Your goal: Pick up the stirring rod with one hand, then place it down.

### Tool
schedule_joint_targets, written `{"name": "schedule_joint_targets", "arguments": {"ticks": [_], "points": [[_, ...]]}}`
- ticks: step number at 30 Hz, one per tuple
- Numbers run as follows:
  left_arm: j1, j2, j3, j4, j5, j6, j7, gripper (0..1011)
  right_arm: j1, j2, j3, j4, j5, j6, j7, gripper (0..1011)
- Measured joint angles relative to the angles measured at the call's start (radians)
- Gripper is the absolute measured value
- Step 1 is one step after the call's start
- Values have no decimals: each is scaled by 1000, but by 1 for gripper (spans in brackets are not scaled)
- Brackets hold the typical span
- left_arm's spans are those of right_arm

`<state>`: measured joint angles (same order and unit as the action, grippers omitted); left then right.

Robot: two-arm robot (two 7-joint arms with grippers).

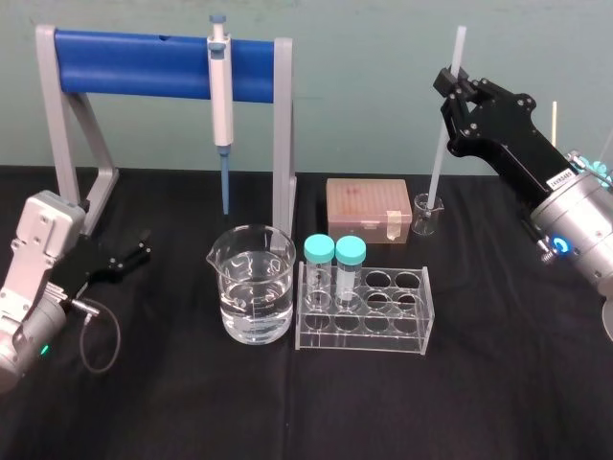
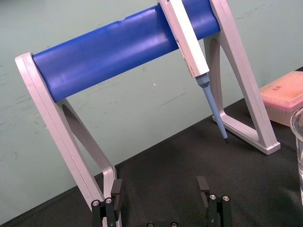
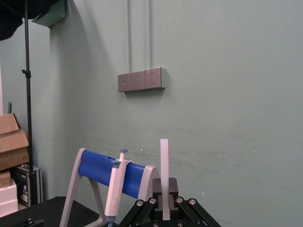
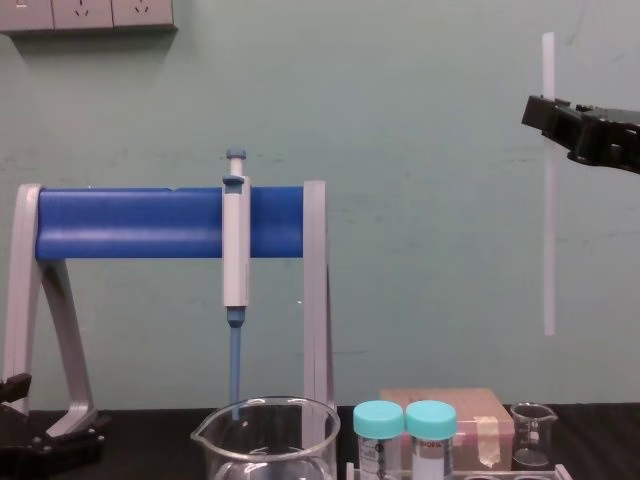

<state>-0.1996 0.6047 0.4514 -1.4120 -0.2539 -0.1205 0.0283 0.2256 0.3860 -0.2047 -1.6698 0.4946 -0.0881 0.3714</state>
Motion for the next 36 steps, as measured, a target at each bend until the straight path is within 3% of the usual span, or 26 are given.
{"name": "schedule_joint_targets", "arguments": {"ticks": [36], "points": [[0,0,0,0,0,0,0,1000,-10,7,-5,-9,-5,4,5,72]]}}
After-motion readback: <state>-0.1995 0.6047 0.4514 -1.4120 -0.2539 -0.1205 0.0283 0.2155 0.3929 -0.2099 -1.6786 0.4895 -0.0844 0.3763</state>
